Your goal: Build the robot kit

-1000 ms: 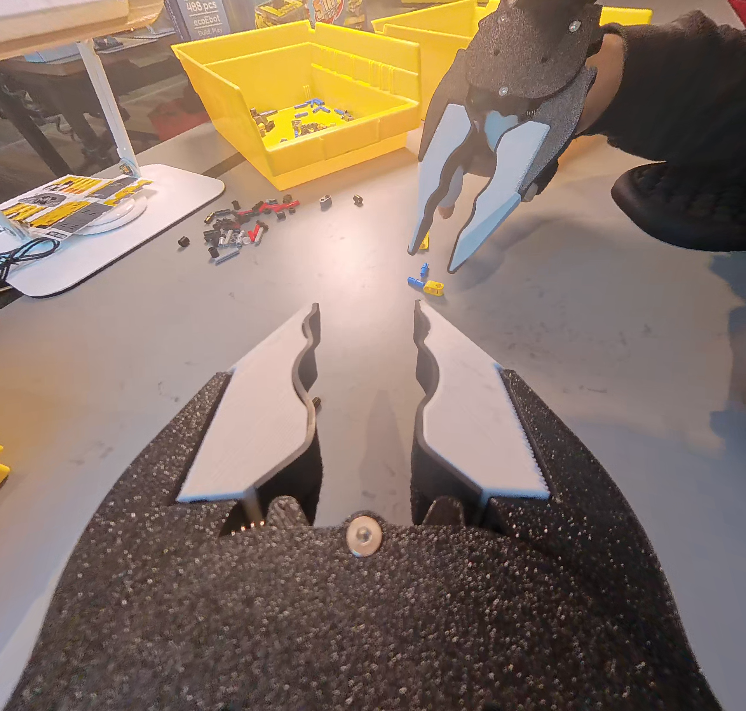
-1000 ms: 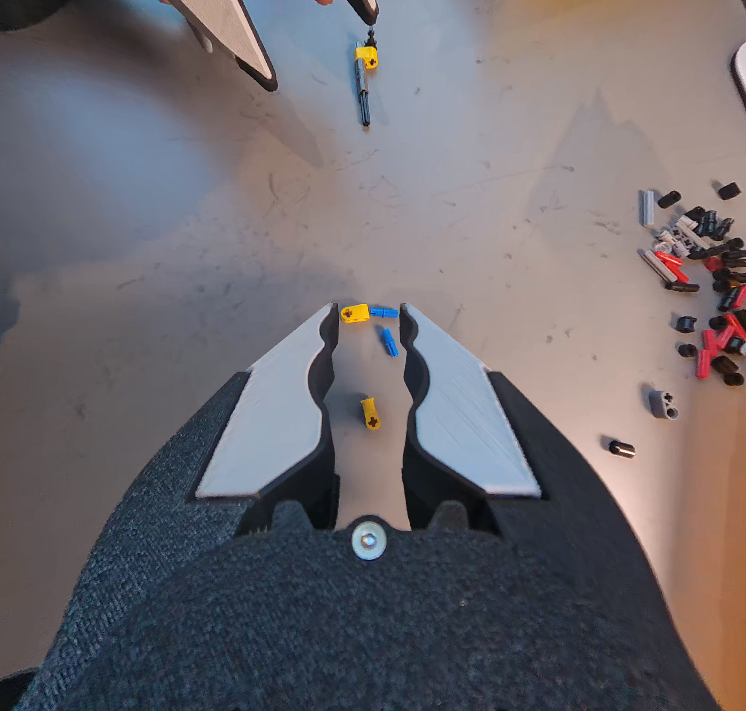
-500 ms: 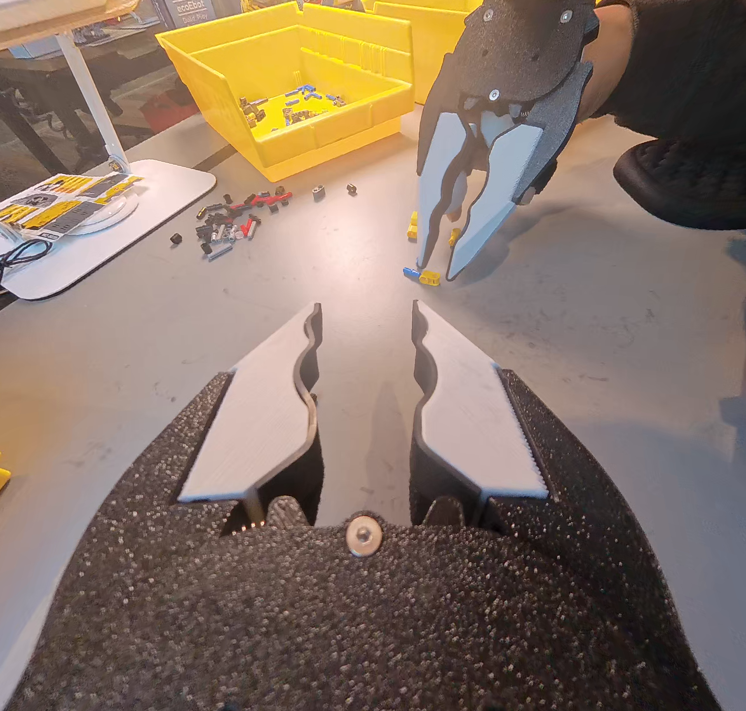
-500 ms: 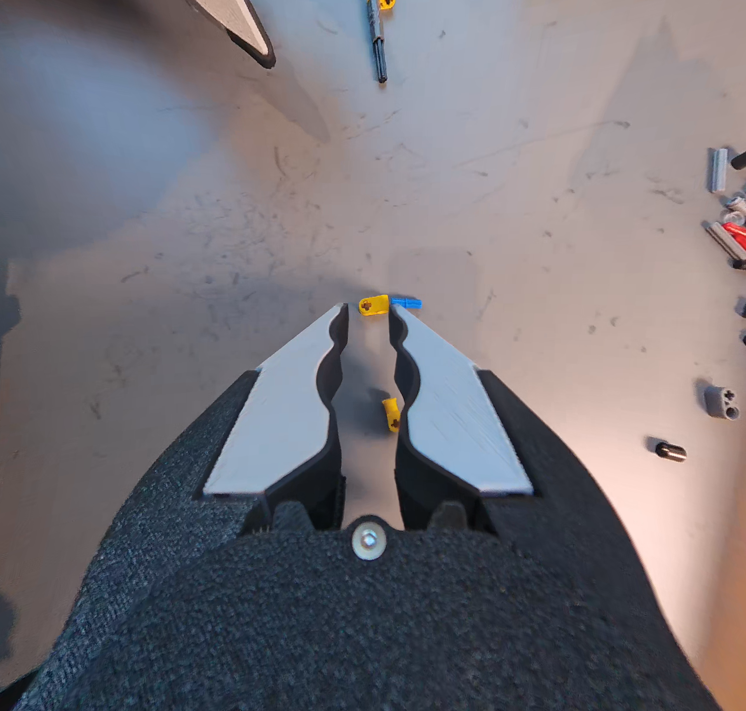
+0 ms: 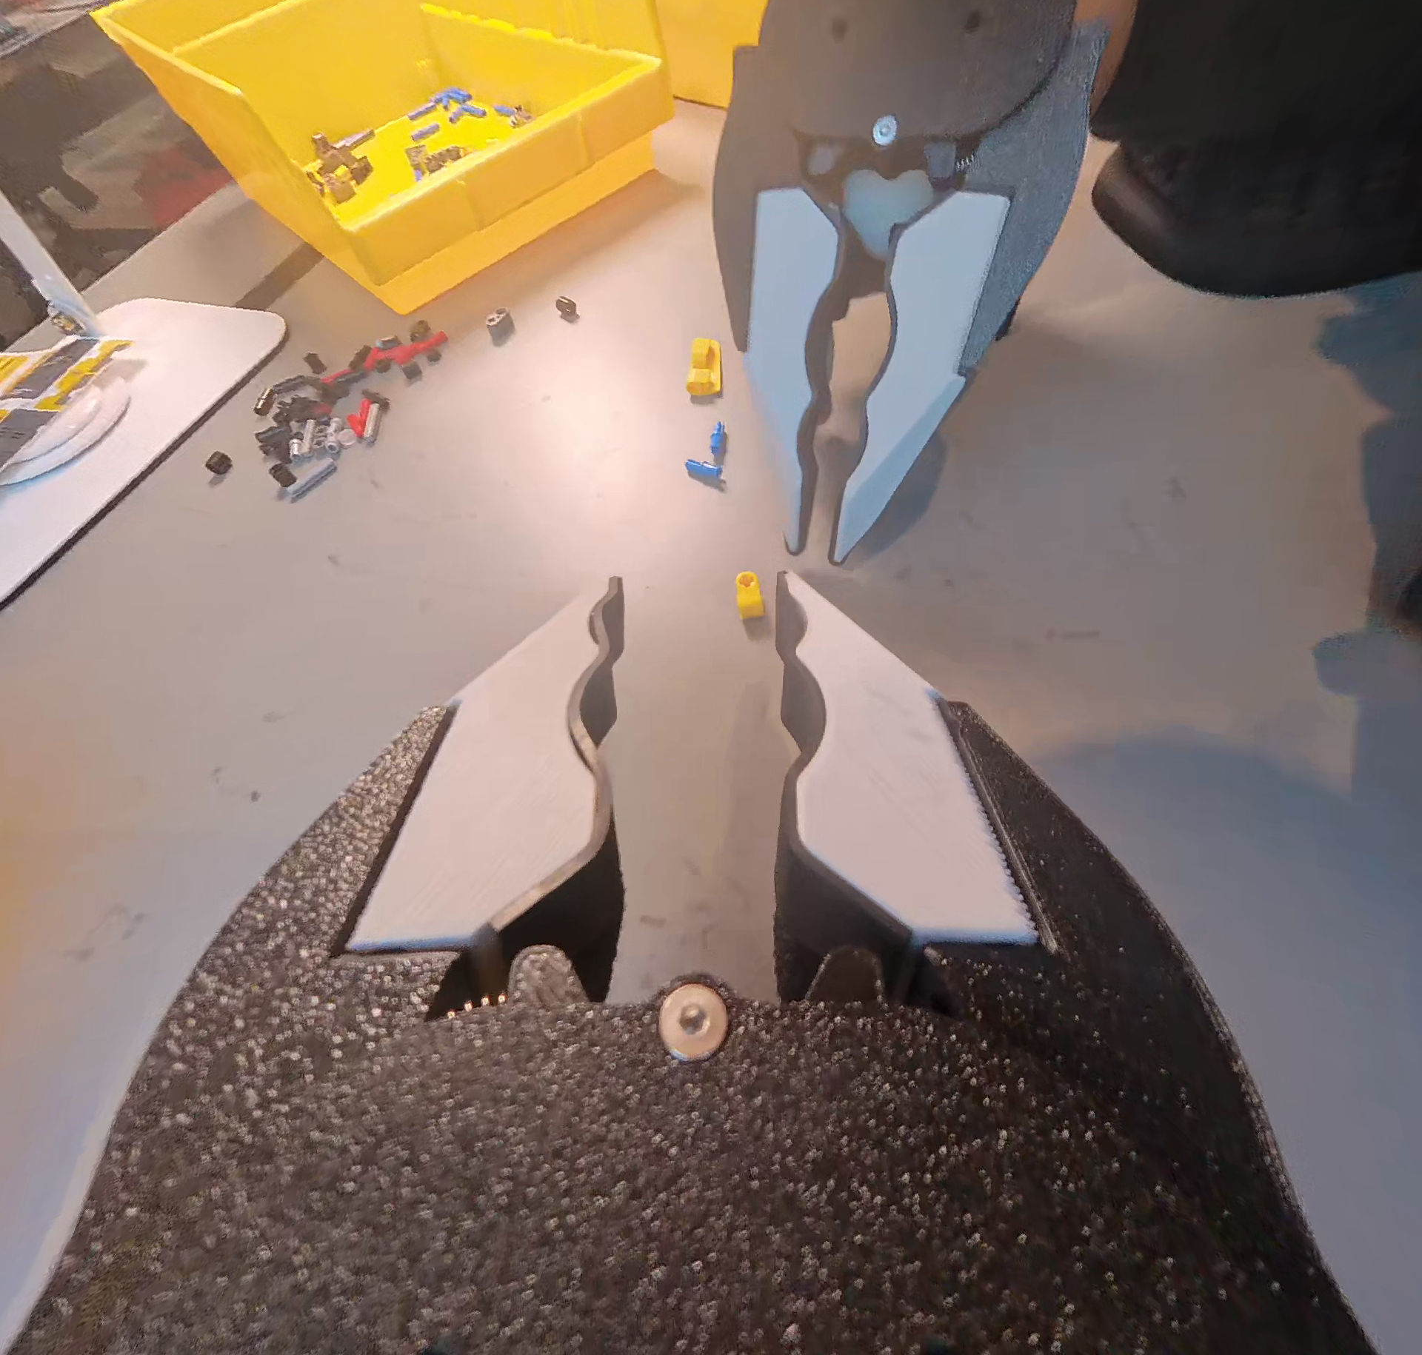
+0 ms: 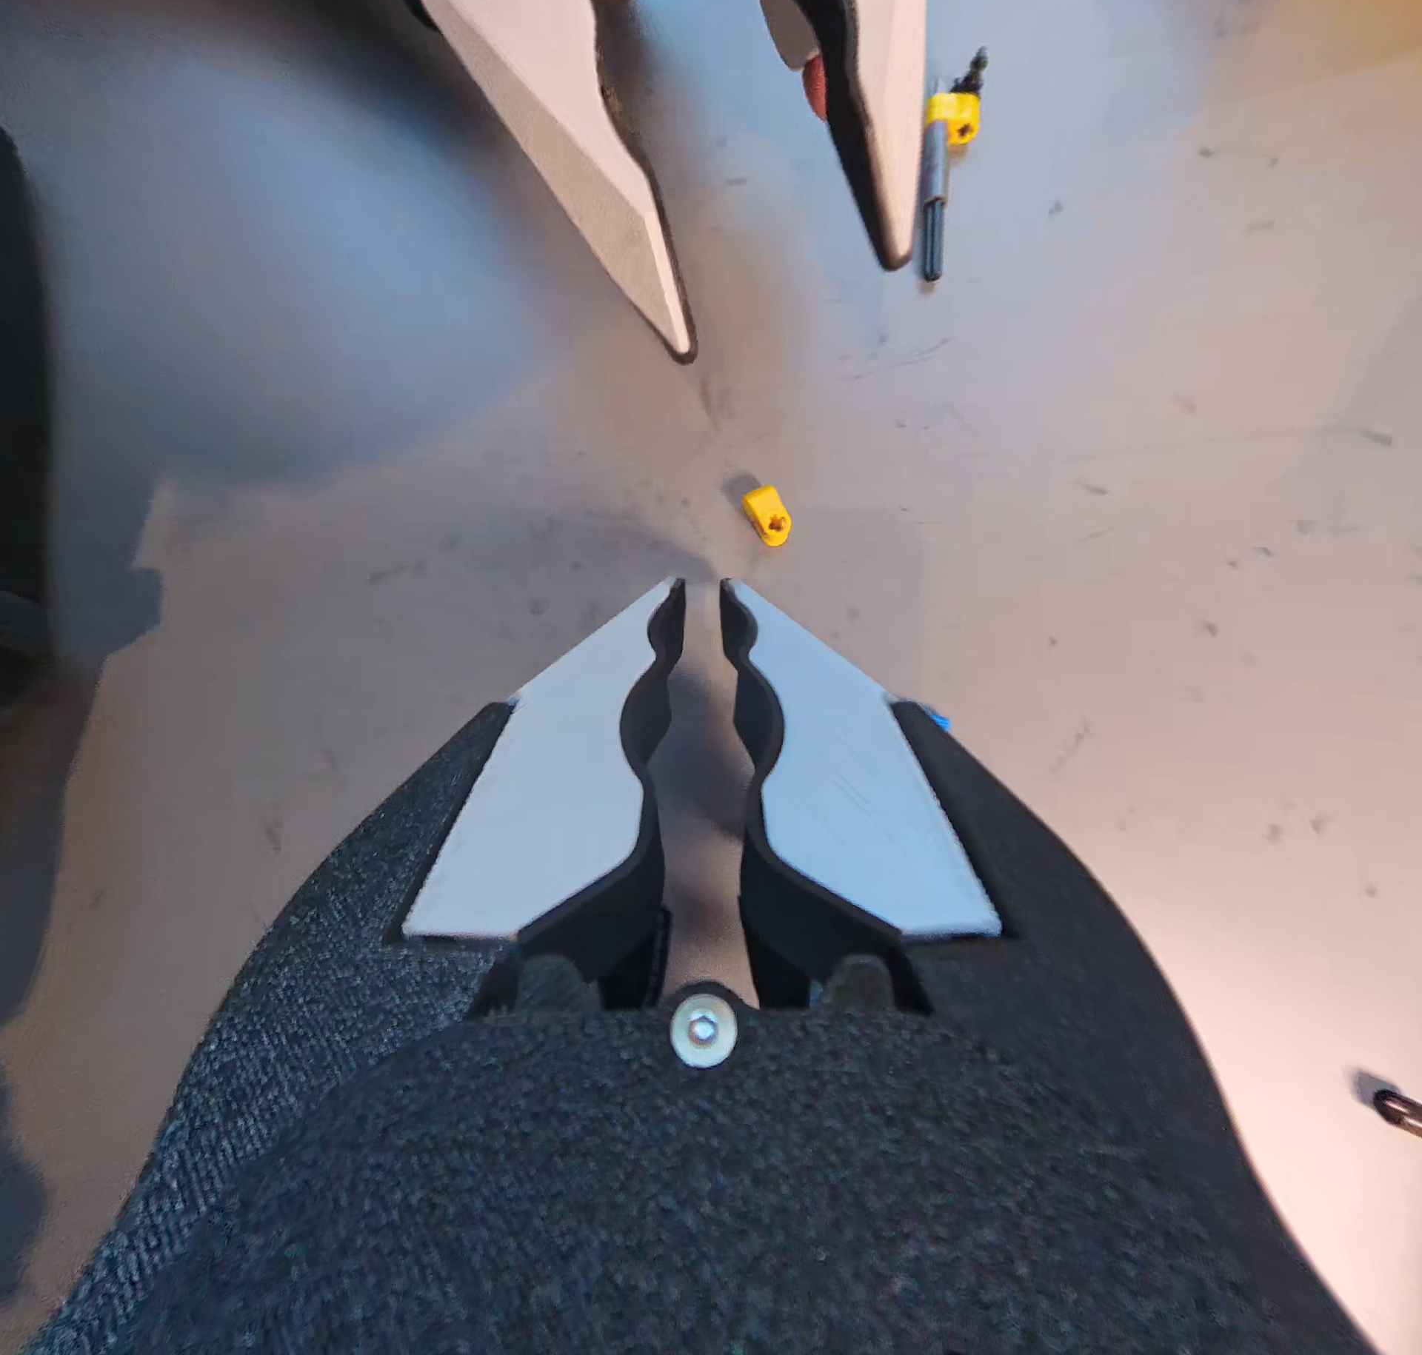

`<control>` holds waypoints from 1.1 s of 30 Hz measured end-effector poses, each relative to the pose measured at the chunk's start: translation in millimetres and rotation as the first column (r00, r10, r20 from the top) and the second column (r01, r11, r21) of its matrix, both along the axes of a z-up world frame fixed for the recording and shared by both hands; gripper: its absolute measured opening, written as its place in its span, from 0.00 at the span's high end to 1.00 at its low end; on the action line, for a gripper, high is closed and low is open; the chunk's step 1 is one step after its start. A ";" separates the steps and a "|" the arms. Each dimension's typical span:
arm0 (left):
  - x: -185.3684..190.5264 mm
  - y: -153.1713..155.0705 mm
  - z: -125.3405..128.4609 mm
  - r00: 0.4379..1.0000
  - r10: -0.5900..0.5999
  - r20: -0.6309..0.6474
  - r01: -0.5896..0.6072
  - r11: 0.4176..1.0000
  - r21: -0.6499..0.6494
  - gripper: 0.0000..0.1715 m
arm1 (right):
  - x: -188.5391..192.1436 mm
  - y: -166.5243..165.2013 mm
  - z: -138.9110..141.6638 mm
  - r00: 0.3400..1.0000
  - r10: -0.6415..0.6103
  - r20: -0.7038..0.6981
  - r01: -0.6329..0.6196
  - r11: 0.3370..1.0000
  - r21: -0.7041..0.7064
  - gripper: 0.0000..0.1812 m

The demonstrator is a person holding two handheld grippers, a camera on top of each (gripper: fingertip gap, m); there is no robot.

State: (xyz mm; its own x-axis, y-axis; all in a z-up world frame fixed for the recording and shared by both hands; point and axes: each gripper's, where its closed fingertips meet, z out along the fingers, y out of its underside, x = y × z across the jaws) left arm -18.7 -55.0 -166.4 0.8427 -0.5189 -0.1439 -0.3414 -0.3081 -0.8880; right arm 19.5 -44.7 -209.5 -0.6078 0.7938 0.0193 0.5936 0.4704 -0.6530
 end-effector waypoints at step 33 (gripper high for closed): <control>47.3 -32.8 -37.5 0.957 -0.275 -0.087 0.253 0.946 -0.205 0.89 | 11.0 -37.4 3.4 0.936 0.351 -0.036 -0.350 0.936 0.031 0.96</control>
